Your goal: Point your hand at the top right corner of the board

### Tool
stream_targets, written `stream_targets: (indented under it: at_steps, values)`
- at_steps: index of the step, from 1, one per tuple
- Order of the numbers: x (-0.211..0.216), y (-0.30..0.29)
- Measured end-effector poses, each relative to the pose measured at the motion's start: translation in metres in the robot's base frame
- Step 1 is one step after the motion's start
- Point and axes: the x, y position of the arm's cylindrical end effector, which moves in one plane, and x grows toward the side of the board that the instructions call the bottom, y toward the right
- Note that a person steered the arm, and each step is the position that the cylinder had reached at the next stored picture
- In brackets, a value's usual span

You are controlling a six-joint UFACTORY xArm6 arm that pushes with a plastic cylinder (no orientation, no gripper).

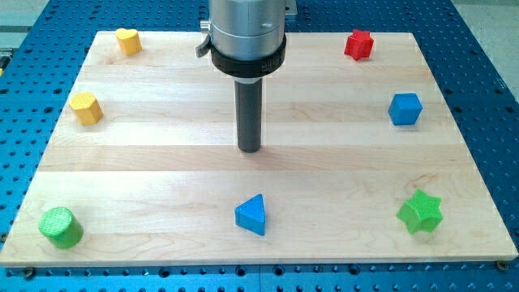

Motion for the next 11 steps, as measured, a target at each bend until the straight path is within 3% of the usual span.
stream_targets:
  at_steps: [2,6,7,8,9,10,11]
  values:
    - [0.000,0.000]
    - [0.055,0.110]
    - [0.009,0.114]
    - [-0.082,0.114]
    - [-0.140,0.156]
    - [-0.150,0.266]
    - [-0.215,0.305]
